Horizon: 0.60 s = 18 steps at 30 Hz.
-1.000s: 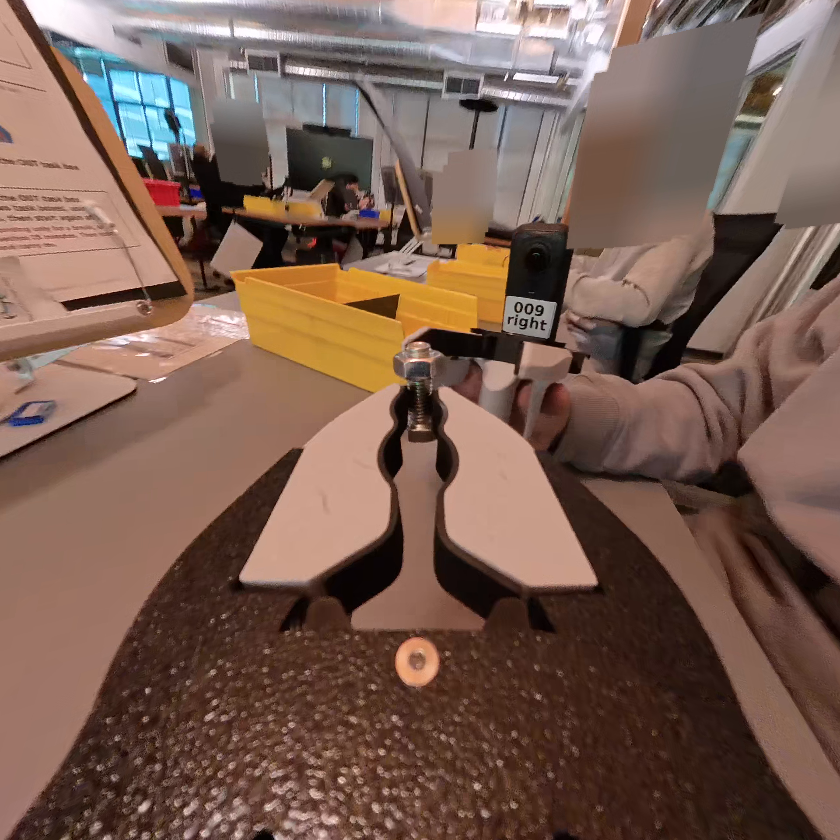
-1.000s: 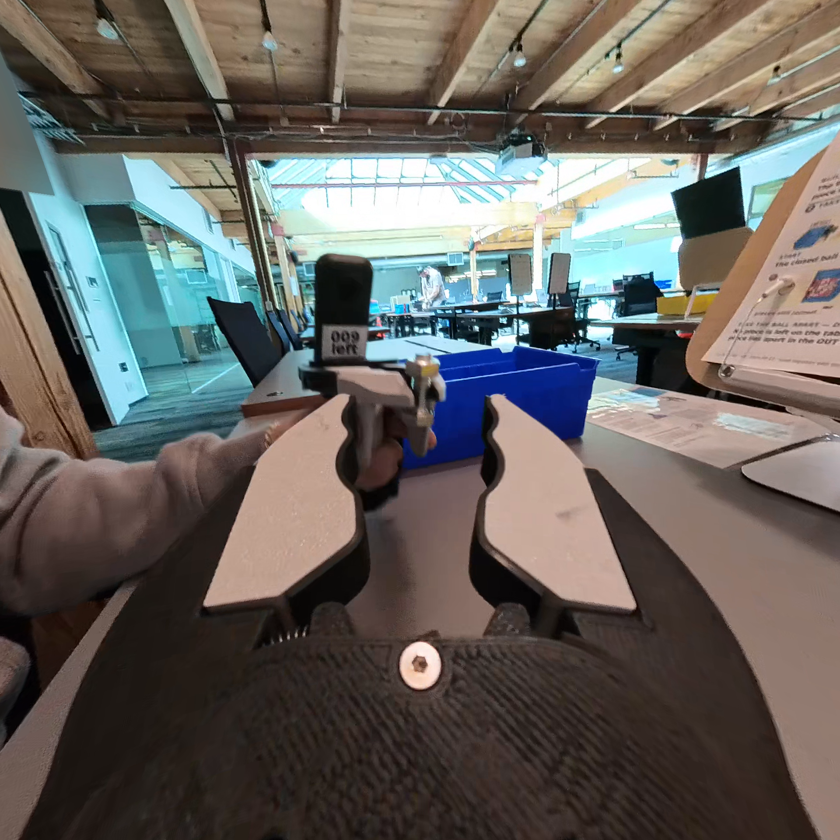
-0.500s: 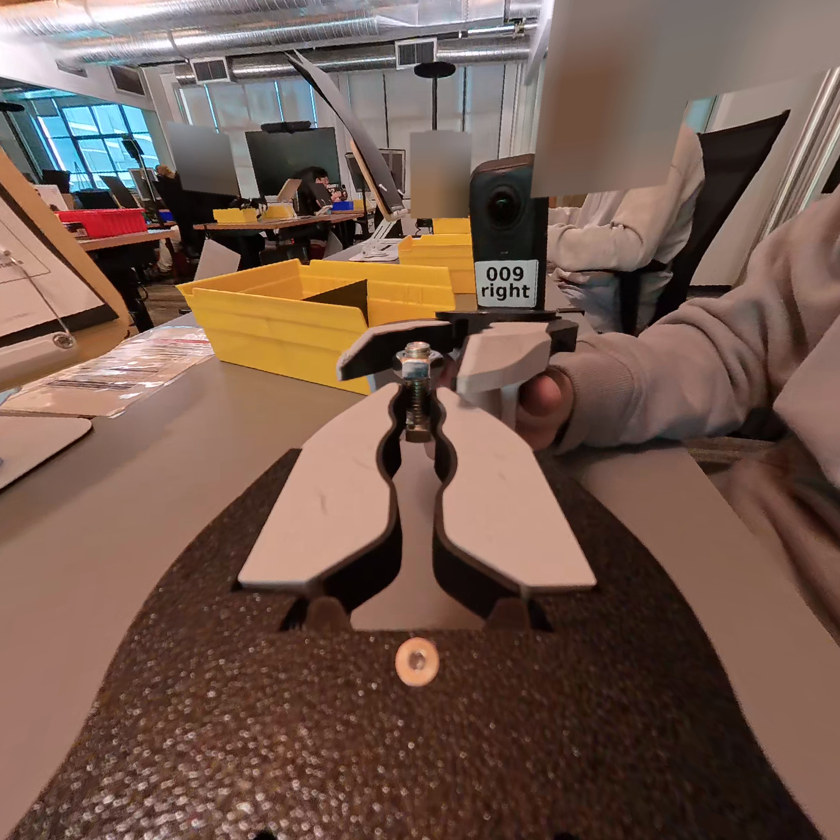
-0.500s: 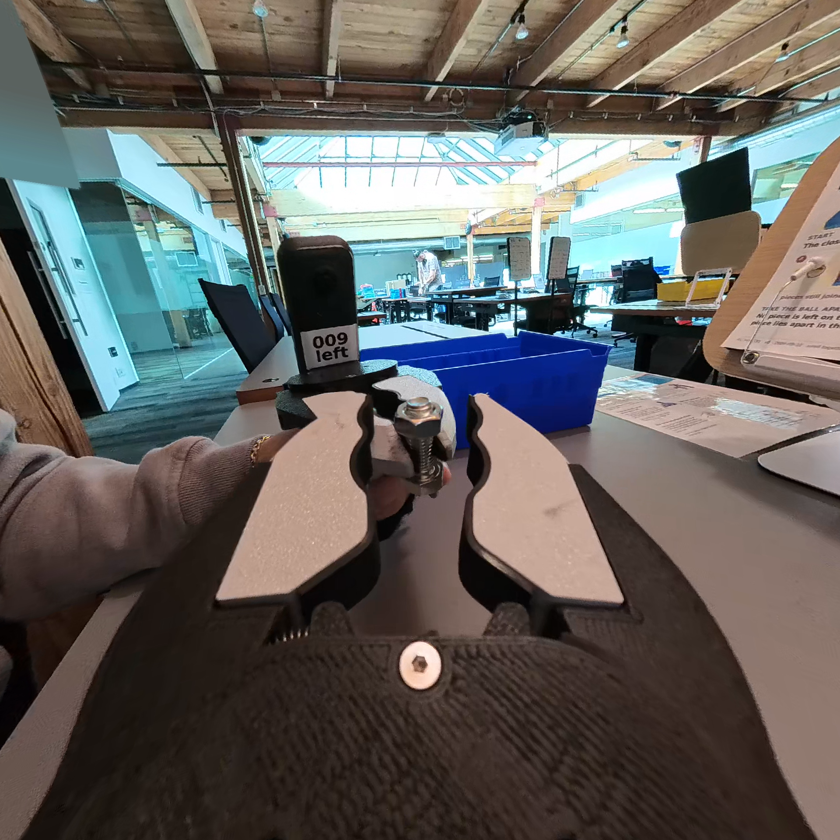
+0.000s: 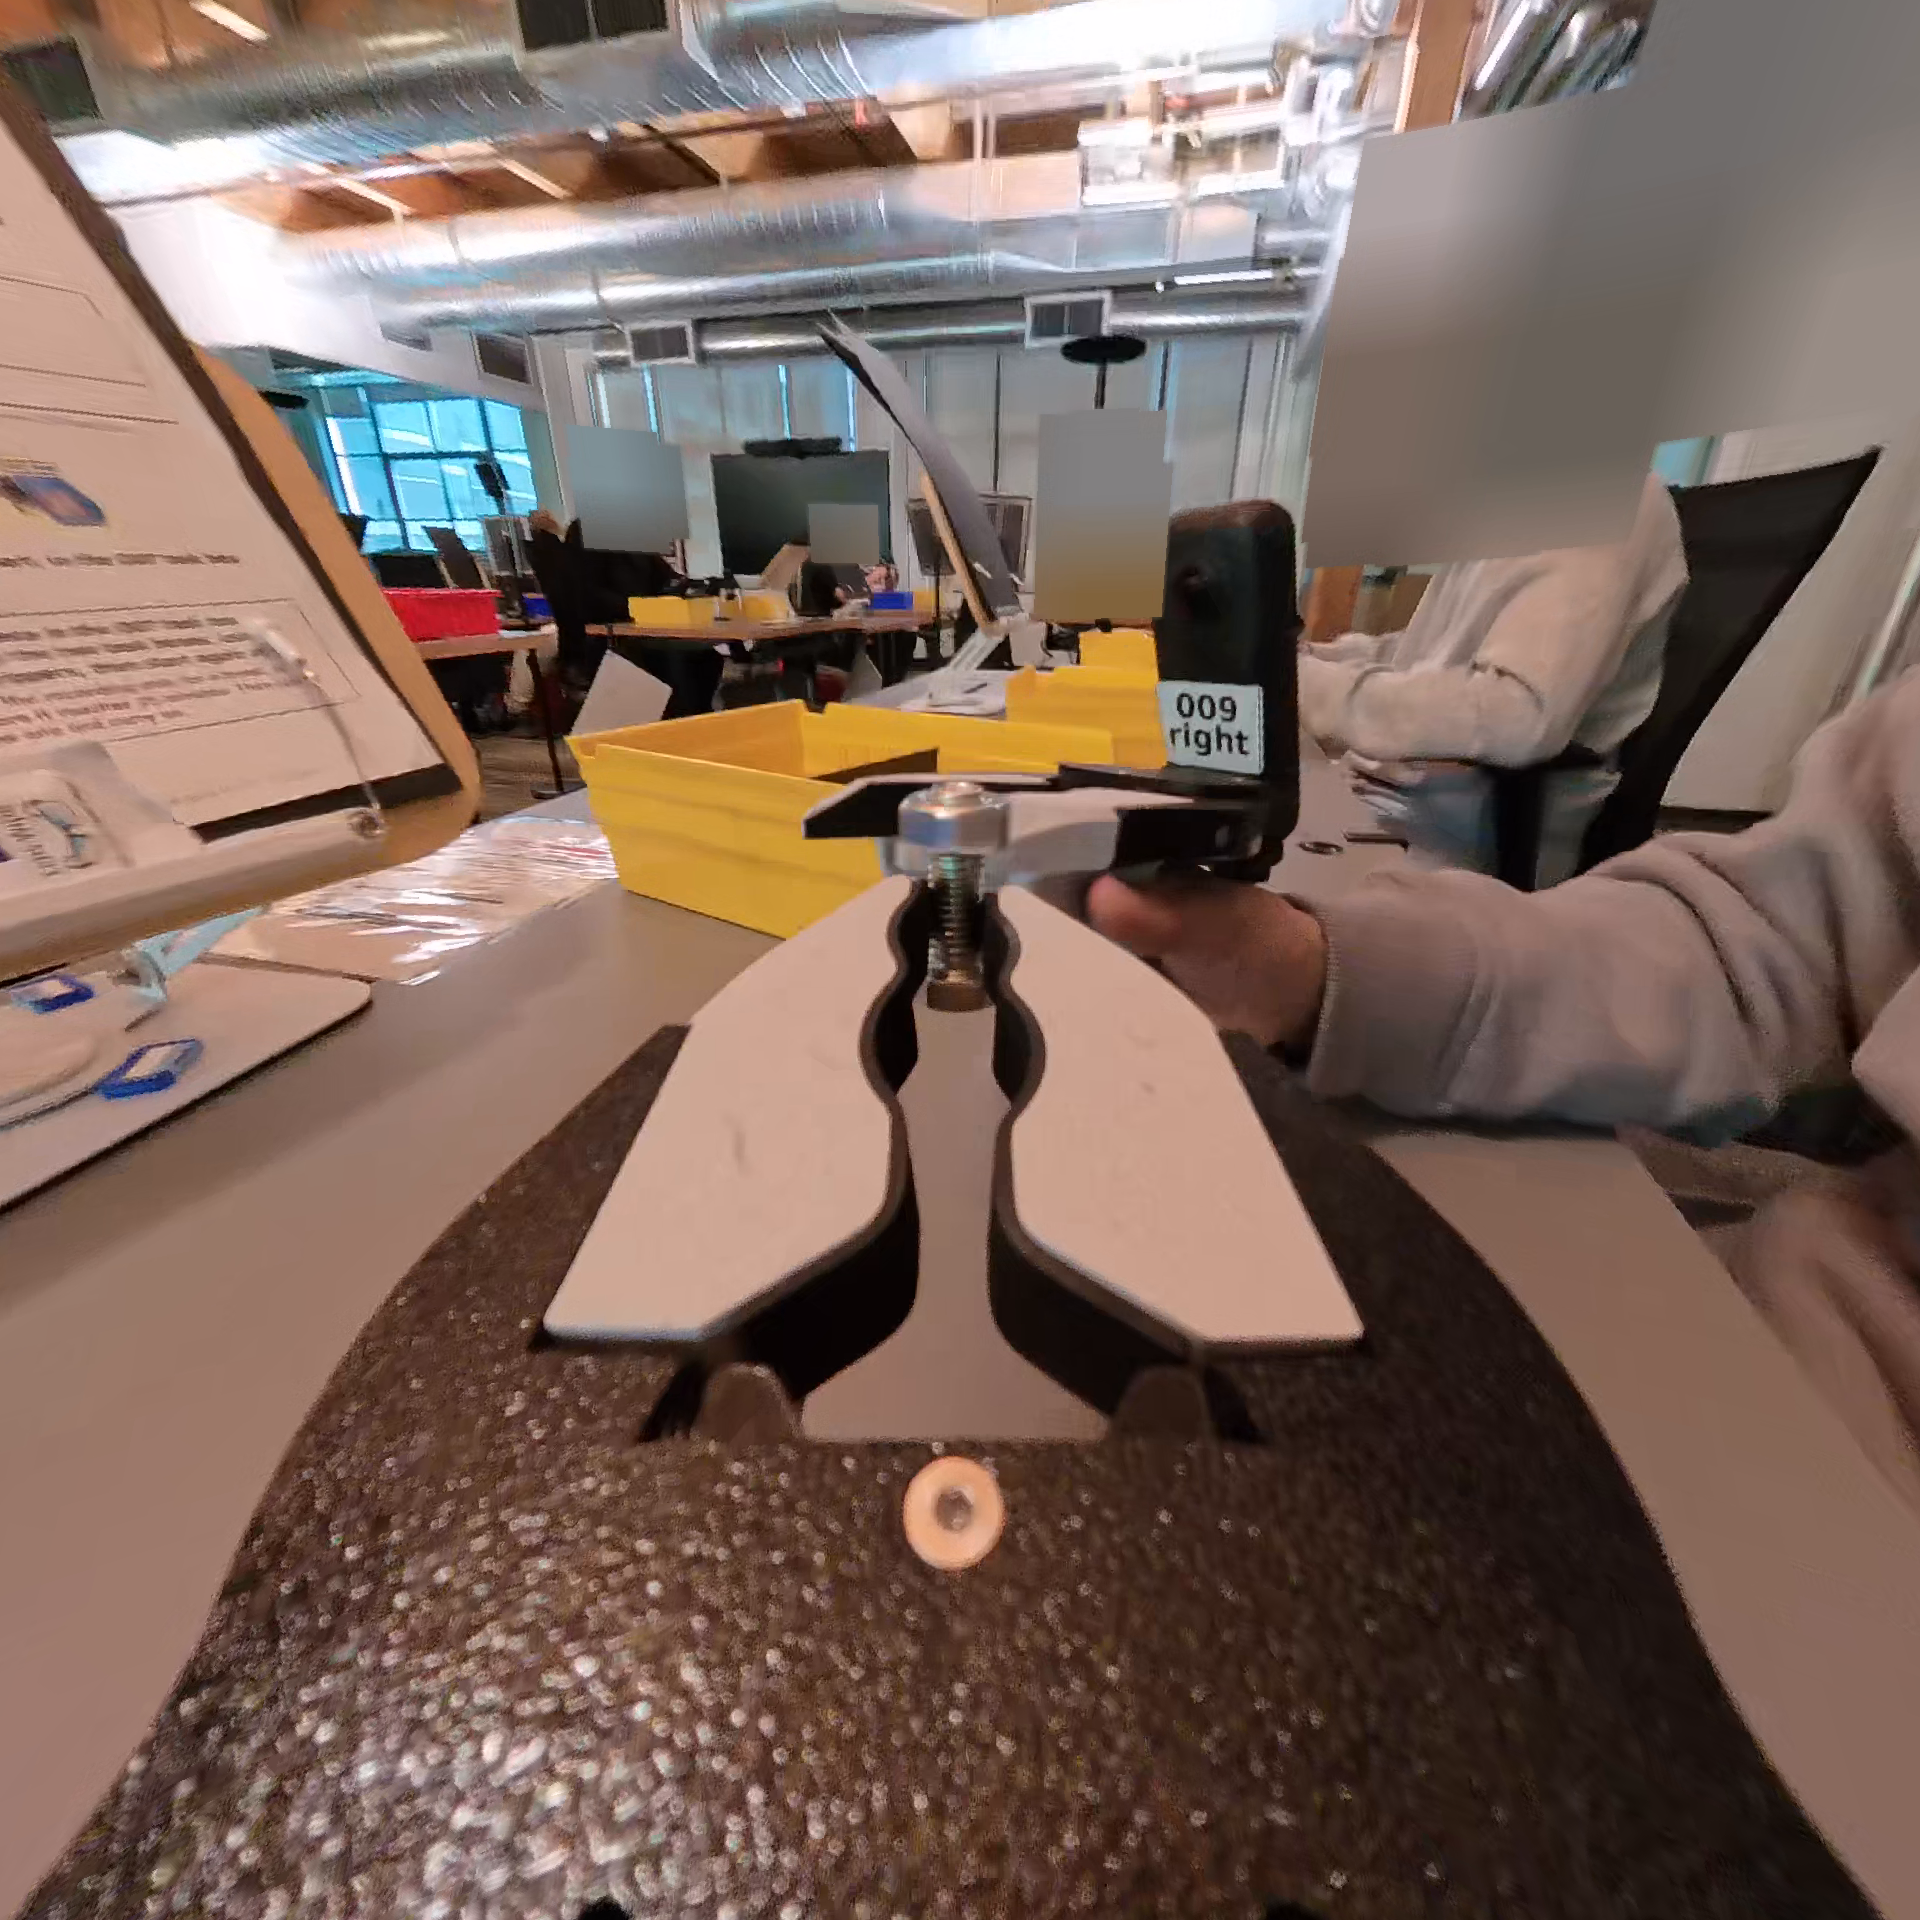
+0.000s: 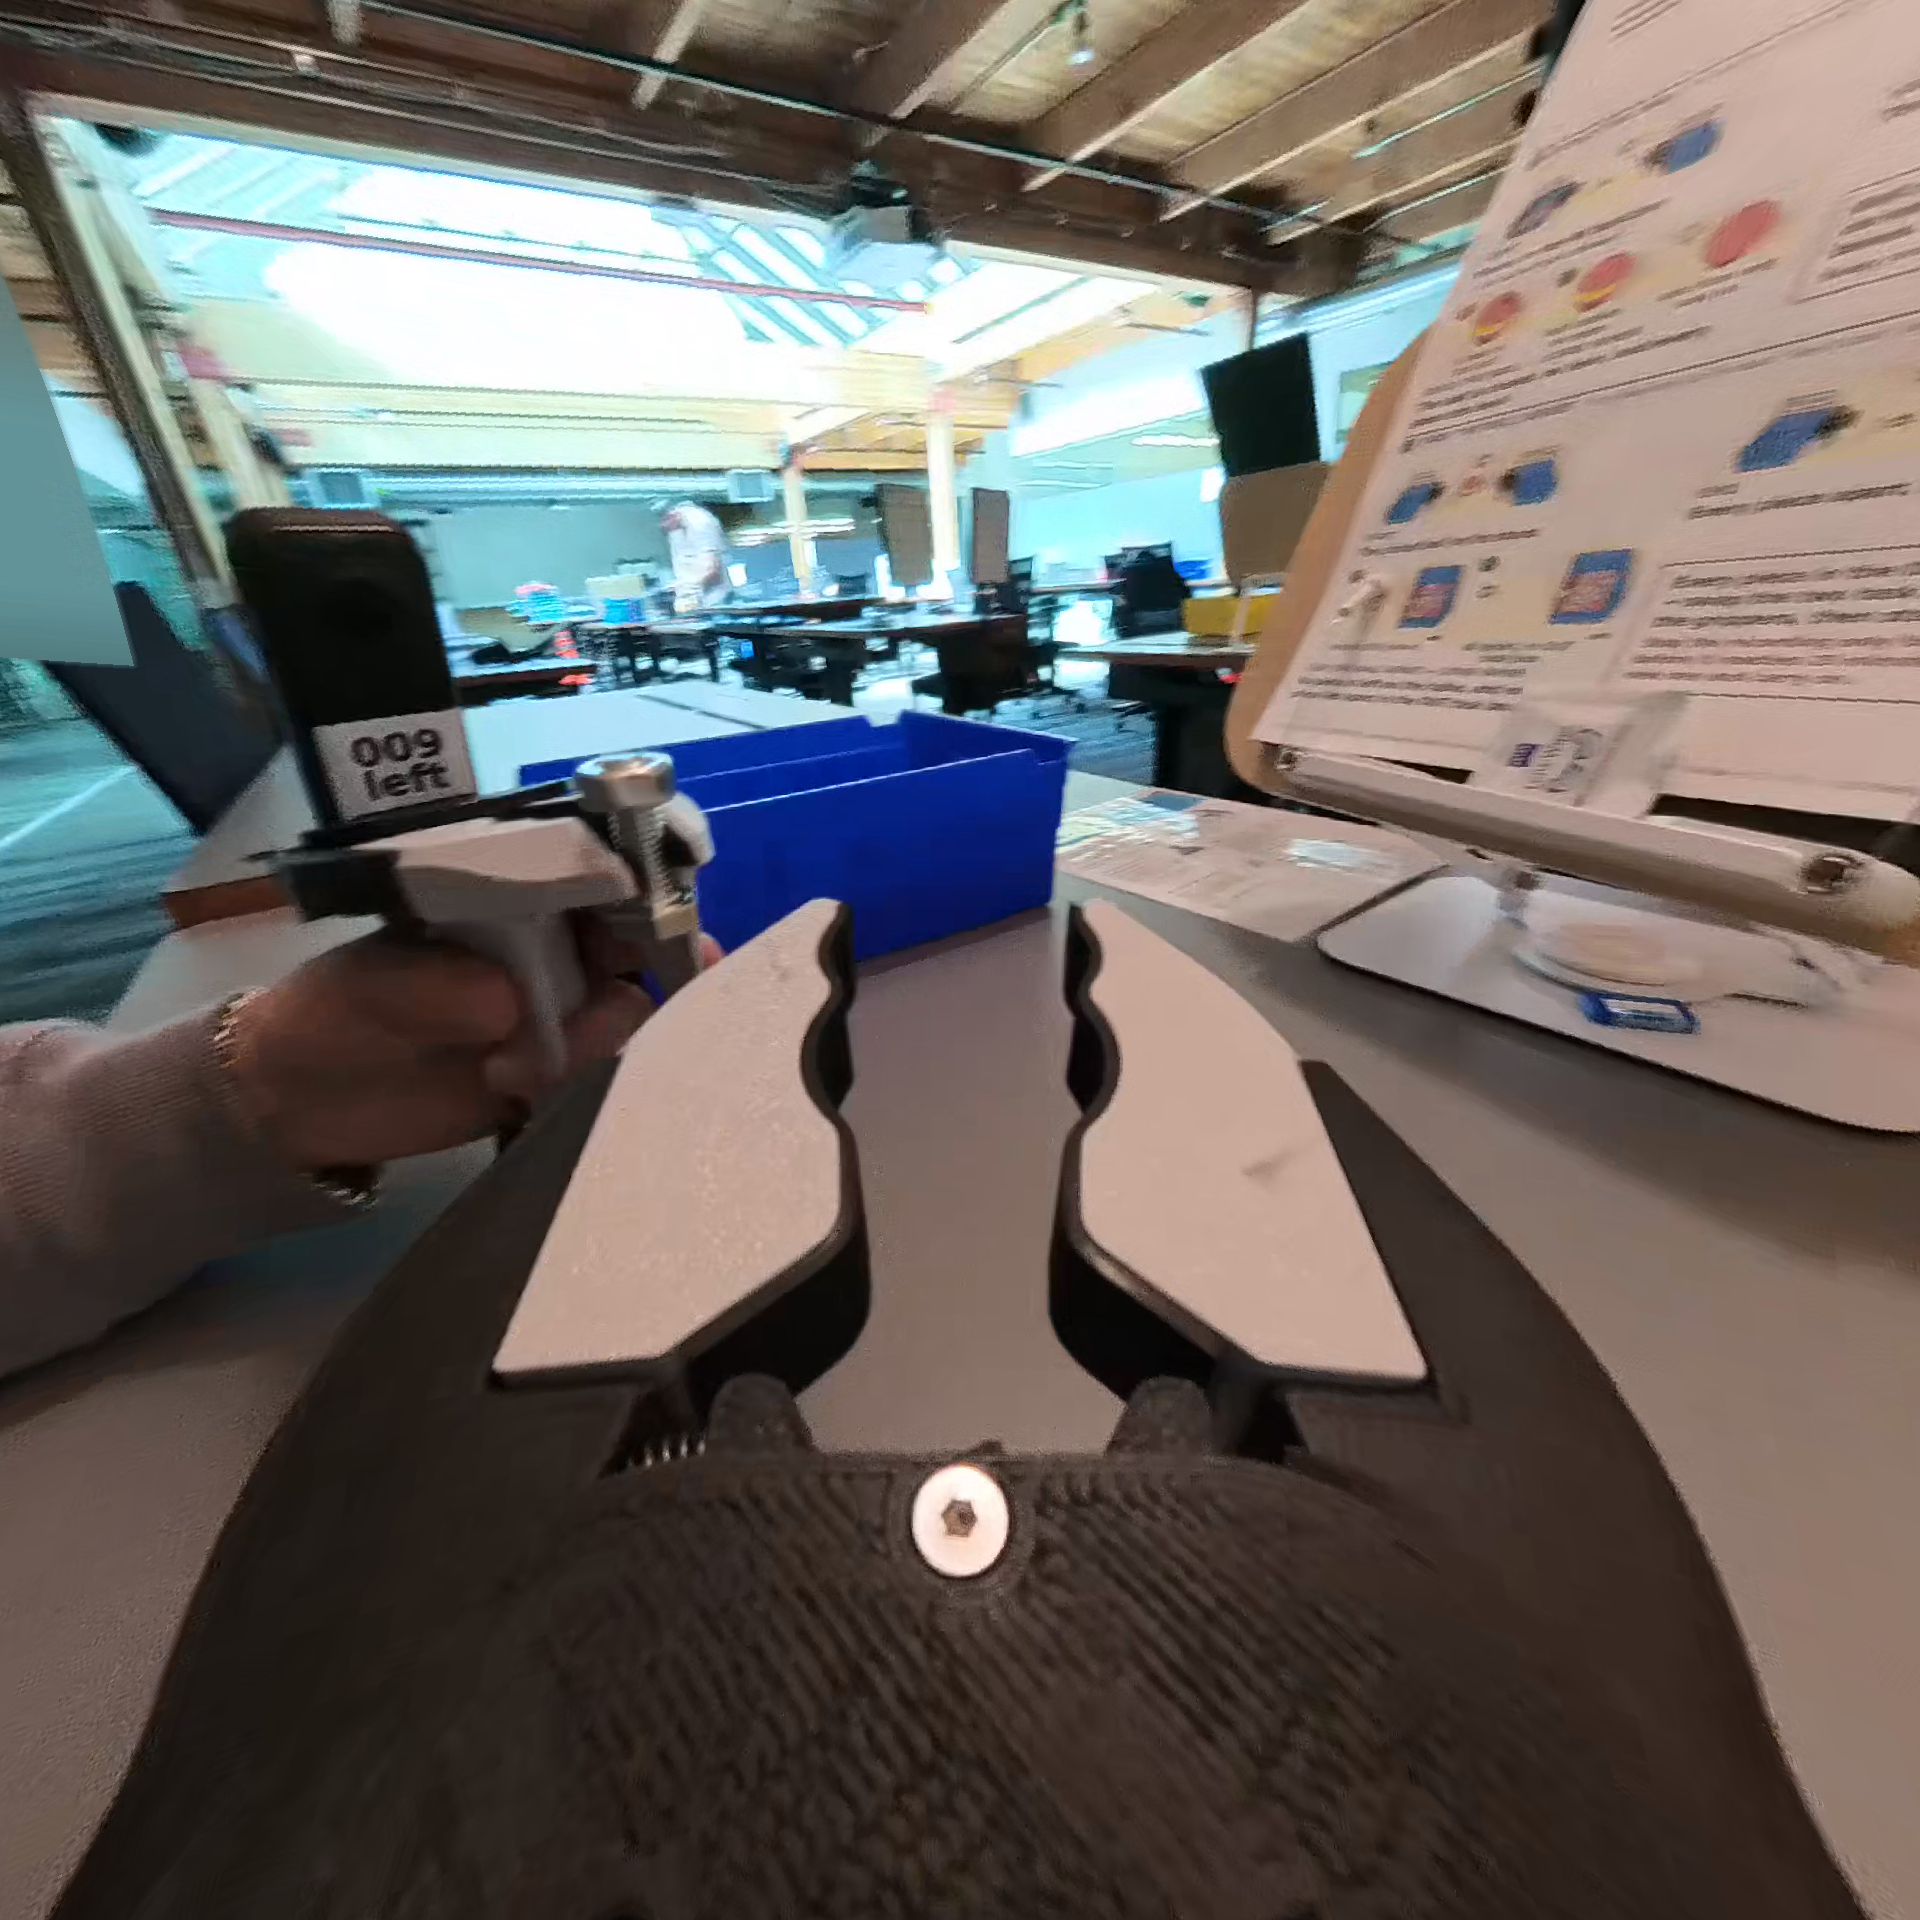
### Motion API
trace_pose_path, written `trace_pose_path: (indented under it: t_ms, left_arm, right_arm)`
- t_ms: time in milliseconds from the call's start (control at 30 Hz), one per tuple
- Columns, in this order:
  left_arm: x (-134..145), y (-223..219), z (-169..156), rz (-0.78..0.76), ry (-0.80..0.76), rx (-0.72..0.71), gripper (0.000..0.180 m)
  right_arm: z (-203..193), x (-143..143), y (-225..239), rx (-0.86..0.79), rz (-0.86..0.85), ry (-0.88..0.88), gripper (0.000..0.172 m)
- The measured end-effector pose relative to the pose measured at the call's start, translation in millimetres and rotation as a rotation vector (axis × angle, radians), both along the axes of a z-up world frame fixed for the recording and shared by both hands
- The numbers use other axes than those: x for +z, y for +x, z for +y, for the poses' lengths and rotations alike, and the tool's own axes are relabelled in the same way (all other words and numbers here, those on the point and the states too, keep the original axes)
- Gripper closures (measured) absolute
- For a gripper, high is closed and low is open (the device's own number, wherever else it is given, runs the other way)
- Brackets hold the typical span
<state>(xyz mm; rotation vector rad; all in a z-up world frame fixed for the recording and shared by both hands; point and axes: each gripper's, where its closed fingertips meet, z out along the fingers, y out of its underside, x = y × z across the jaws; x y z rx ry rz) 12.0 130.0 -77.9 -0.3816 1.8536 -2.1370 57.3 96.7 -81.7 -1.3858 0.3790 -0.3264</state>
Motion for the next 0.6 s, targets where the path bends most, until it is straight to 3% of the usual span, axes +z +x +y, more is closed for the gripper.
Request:
trace_pose_path:
  t_ms: [200, 433, 567, 600]
  left_arm:
    - [-7, 1, -11, -0.006, 0.063, 0.029, 0.172]
    - [-13, -3, -30, -0.034, 0.125, 0.034, 0.172]
    - [-8, 4, -18, -0.014, 0.075, 0.080, 0.172]
    - [-6, 5, -13, -0.014, 0.050, 0.081, 0.172]
  right_arm:
    - [19, 19, -37, 0.185, -0.055, 0.083, 0.130]
    - [24, 13, -40, 0.179, -0.074, 0.048, 0.134]
    - [17, 12, -28, 0.159, -0.008, 0.063, 0.126]
    - [12, 9, -18, 0.108, 0.034, 0.063, 0.137]
